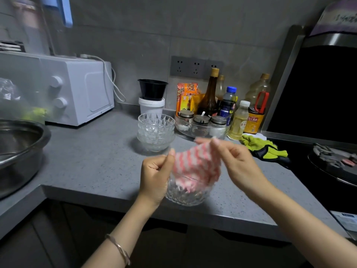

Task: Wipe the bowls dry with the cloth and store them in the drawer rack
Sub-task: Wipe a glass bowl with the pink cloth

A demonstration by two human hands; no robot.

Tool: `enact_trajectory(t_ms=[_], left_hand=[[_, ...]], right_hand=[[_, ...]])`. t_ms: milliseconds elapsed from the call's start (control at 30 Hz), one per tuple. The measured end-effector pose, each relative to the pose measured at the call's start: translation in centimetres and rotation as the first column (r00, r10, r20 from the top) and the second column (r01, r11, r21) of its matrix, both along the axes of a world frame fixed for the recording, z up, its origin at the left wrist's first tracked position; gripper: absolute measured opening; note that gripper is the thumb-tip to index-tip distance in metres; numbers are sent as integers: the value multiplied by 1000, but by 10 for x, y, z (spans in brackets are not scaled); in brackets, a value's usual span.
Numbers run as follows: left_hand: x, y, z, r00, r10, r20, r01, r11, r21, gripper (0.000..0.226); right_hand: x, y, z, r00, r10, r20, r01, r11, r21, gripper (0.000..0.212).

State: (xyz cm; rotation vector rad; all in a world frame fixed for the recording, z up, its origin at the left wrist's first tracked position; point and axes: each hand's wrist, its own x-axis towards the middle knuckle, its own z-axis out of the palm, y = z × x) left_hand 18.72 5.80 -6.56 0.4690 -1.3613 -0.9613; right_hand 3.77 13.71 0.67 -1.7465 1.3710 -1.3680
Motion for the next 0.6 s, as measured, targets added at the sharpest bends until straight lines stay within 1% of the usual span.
enact_trajectory(t_ms=[33,67,100,167,200,267,300,367,400,433,467,500,567,600], left_hand=[[0,0,0,1000,19,-2,-19,1000,11,56],[0,0,0,999,42,-10,-42,999,24,60],[0,0,1,997,70,-22,-69,997,41,62],[-2,0,3,991,121,-61,-115,989,96,61],[-3,0,4,987,139,-82,-128,984,127,57],[-4,-2,5,981,161,-107,-142,975,172,51],[-5,-2,5,980,161,-113,-139,973,184,50],[-7,0,6,980,160,-120,-136,973,188,46],[-8,1,6,981,149,-125,-124,974,189,46],[-10,3,7,983,127,-132,-100,976,195,46],[-11,5,8,984,105,-142,-75,976,203,46],[-12,6,10,984,93,-150,-60,976,211,47],[-12,8,15,985,102,-140,-69,972,223,51],[-11,8,17,984,111,-137,-76,968,238,54]], right_hand=[[1,2,7,999,-39,9,40,994,-105,36],[1,4,12,999,-50,14,52,983,-178,33],[4,8,17,999,-29,18,32,978,-205,31],[9,14,18,998,16,-63,-28,980,-199,28],[13,17,13,992,46,-119,-66,982,-176,27],[18,21,2,980,115,-163,-134,985,-109,30],[20,23,-2,980,139,-146,-153,984,-91,35],[21,20,-7,985,153,-83,-161,983,-90,31],[19,16,-10,985,110,-130,-126,984,-124,26],[19,12,-11,973,49,-224,-85,984,-155,25],[19,8,-13,950,5,-313,-60,984,-167,25],[20,5,-16,931,-6,-365,-52,988,-147,25],[22,2,-23,907,-34,-419,-35,987,-156,33],[23,1,-26,904,-58,-423,-28,980,-195,37]])
